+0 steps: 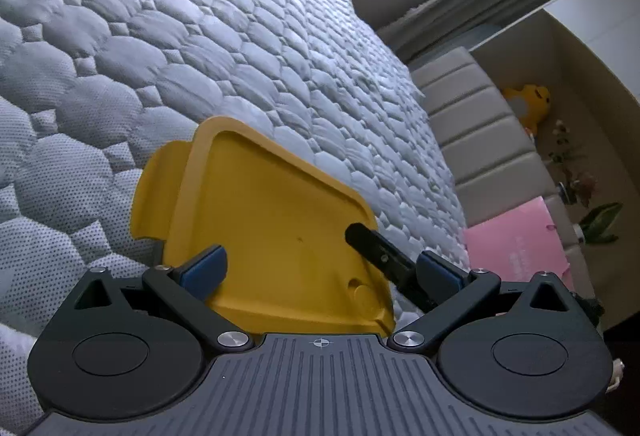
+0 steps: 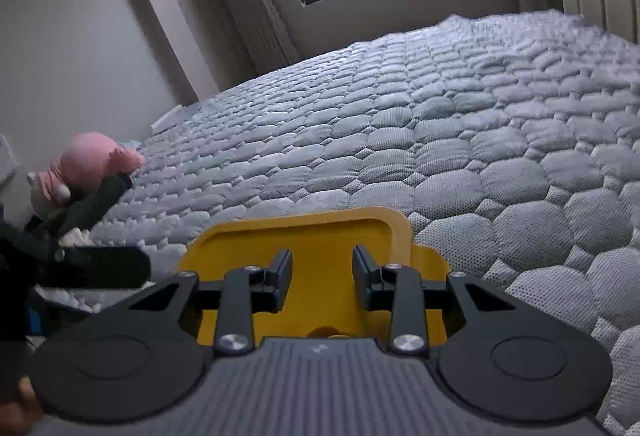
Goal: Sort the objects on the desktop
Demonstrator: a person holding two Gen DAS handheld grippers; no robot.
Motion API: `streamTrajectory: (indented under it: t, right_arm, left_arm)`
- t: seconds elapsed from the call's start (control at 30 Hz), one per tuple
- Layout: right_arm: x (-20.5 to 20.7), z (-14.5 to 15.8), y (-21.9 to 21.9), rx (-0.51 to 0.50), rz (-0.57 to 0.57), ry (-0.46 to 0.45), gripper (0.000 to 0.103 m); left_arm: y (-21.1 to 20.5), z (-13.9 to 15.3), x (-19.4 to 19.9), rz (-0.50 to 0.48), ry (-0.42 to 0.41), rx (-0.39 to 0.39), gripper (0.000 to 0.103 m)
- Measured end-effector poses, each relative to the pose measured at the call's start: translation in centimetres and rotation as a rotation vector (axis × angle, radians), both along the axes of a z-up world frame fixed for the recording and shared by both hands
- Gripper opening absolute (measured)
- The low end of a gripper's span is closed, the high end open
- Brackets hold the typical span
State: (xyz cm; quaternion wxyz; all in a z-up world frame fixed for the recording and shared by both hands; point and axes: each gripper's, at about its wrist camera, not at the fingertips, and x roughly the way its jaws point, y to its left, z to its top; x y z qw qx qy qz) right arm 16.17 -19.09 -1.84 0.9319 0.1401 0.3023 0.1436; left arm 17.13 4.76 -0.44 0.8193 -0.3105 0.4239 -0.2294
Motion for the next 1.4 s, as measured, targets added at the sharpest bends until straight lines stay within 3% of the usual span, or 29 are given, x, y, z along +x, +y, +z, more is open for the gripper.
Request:
streamTrajectory:
  t: [0.17,0.23,0.3,0.33,0.4,0.47,0.5,0.57,0.63,0.8,0.9,1.0,1.1,1.2,1.23,1.3,1.37,1.4]
  right_arm:
    - [-0.5,-0.2,1.4,-0.099,0.001,-0.061,0.037]
    - [-0.5,0.0,1.8,-0.123,0.018,-0.079,0.043]
    - [-0.9,0.3,1.4,-0.111,0.006,-0.093,0.057]
    - [-1.5,0.7,0.9,-0.097,-0.02,-0.103,0.06]
    - [-3.3,1.9,-0.2,-0.062,-0.065,-0.144,0.083]
    - [-5.6,3.7,-1.5,-0.04,-0.103,-0.184,0.095]
    - [-6.7,4.5,-2.1,-0.034,-0.117,-0.189,0.096]
    - [-8.5,5.7,-2.8,-0.032,-0.124,-0.152,0.1]
    - [-10.2,6.3,-3.3,-0.018,-0.124,-0.081,0.101]
    - [-14.7,4.1,-3.6,0.053,-0.084,0.09,0.103]
    - [-16.4,2.5,-2.8,0.034,-0.093,0.158,0.102]
    - [-17.9,2.0,-1.6,-0.009,-0.109,0.147,0.103]
    - [-18.8,2.0,-1.0,0.004,-0.072,0.085,0.102]
    - [-18.7,2.5,-2.2,0.173,-0.057,-0.016,0.098]
    - [-18.1,2.6,-2.7,0.233,-0.072,-0.028,0.093]
    - [-16.1,2.8,-3.2,0.324,-0.044,-0.006,0.057]
    - [-12.9,3.0,-3.4,0.345,-0.009,0.058,0.04]
    - [-11.3,3.1,-3.5,0.336,-0.012,0.08,0.04]
  left_arm:
    - [-0.1,0.1,-0.1,0.015,0.012,-0.002,0.103]
    - [-0.1,0.5,-0.5,0.027,0.022,0.007,0.103]
    - [0.2,1.2,-1.2,0.053,0.02,0.022,0.103]
    - [0.5,1.8,-1.8,0.076,0.001,0.051,0.103]
    - [1.1,3.6,-3.6,0.117,-0.077,0.13,0.103]
    - [1.1,5.6,-5.9,0.147,-0.162,0.244,0.103]
    - [0.9,6.6,-7.2,0.161,-0.201,0.312,0.103]
    - [-0.1,7.6,-9.6,0.178,-0.232,0.439,0.103]
    - [-1.1,7.4,-11.5,0.162,-0.211,0.512,0.103]
    - [-2.2,4.6,-15.4,0.091,-0.12,0.543,0.103]
    - [-2.5,2.7,-16.6,0.092,-0.08,0.554,0.103]
    - [-1.9,1.3,-17.2,0.102,-0.037,0.523,0.103]
    - [-0.7,0.7,-17.4,0.1,0.007,0.421,0.103]
    - [0.6,0.4,-17.0,0.072,0.043,0.301,0.103]
    - [0.9,0.4,-16.5,0.054,0.053,0.243,0.103]
    - [2.0,1.2,-15.1,0.023,0.063,0.085,0.103]
    - [3.0,3.1,-13.2,0.023,0.004,-0.044,0.103]
    - [3.3,4.4,-11.9,0.035,-0.054,-0.063,0.103]
